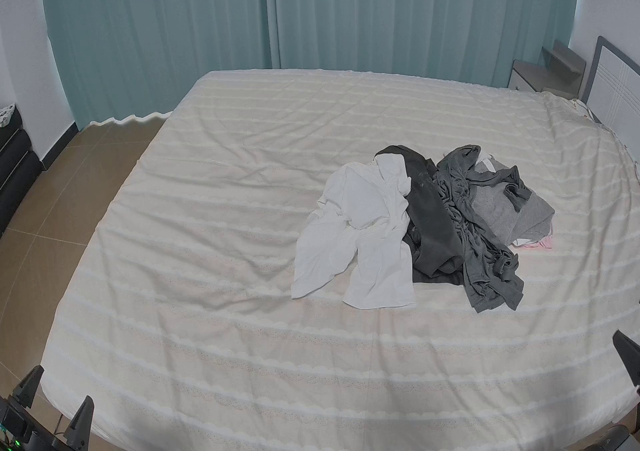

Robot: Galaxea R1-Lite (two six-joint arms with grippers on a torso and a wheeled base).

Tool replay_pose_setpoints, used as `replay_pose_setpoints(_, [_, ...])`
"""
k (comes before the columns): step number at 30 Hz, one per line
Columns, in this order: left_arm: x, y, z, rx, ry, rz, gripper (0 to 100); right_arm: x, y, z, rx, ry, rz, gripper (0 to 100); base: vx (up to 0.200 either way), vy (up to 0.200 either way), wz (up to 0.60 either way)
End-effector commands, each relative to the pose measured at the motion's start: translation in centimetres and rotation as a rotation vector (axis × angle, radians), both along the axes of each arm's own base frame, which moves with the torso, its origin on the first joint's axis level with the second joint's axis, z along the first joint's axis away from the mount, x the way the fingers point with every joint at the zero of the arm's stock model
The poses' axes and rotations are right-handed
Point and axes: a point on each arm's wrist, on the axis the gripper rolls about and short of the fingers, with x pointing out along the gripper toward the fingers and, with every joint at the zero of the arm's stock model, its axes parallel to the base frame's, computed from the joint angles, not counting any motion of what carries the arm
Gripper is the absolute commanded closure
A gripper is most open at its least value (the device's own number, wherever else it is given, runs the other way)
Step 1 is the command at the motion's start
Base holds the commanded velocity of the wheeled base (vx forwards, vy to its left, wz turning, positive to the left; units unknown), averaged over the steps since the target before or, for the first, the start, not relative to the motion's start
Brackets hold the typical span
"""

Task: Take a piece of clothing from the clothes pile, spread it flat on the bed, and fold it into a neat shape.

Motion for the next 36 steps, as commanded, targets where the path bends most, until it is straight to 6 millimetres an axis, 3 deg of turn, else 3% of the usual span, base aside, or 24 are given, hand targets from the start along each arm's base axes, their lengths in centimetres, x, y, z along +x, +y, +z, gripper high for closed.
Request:
replay_pose_setpoints(1, [0.1,0.0,-0.5,-0.001,0.021,-0.006,0,12.3,2.8,-0.1,0.058,0.432,0.239,0,0.000,0.000,0.00])
replay_pose_setpoints(2, [0.1,0.0,-0.5,-0.002,0.022,-0.010,0,14.8,4.2,-1.2,0.101,0.496,0.272,0,0.000,0.000,0.00])
replay_pose_setpoints(4, [0.1,0.0,-0.5,-0.002,0.022,-0.013,0,17.5,6.0,-2.5,0.145,0.551,0.292,0,0.000,0.000,0.00])
replay_pose_setpoints(6, [0.1,0.0,-0.5,-0.002,0.025,-0.013,0,18.1,6.3,-2.8,0.154,0.558,0.292,0,0.000,0.000,0.00])
replay_pose_setpoints(8, [0.2,0.0,-0.5,-0.005,0.027,-0.013,0,22.3,8.8,-4.2,0.191,0.569,0.258,0,0.000,0.000,0.00])
replay_pose_setpoints(12, [0.1,0.0,-0.5,-0.008,0.026,-0.013,0,26.9,11.2,-6.1,0.193,0.586,0.196,0,0.000,0.000,0.00])
replay_pose_setpoints(17, [0.2,0.0,-0.5,-0.007,0.027,-0.018,0,28.8,13.0,-8.1,0.208,0.646,0.196,0,0.000,0.000,0.00])
replay_pose_setpoints(18, [0.2,0.0,-0.5,-0.006,0.027,-0.031,0,30.2,14.3,-9.2,0.228,0.672,0.192,0,0.000,0.000,0.00])
replay_pose_setpoints(22, [0.1,0.0,-0.5,-0.007,0.026,-0.033,0,32.2,15.4,-11.3,0.251,0.716,0.173,0,0.000,0.000,0.00])
replay_pose_setpoints(25, [0.1,0.0,-0.5,-0.006,0.026,-0.035,0,32.4,15.6,-12.2,0.245,0.738,0.169,0,0.000,0.000,0.00])
replay_pose_setpoints(30, [0.1,0.0,-0.5,-0.006,0.024,-0.035,0,34.3,16.3,-15.8,0.214,0.773,0.099,0,0.000,0.000,0.00])
replay_pose_setpoints(36, [0.1,0.0,-0.5,-0.008,0.024,-0.034,0,36.1,16.4,-16.6,0.220,0.738,0.049,0,0.000,0.000,0.00])
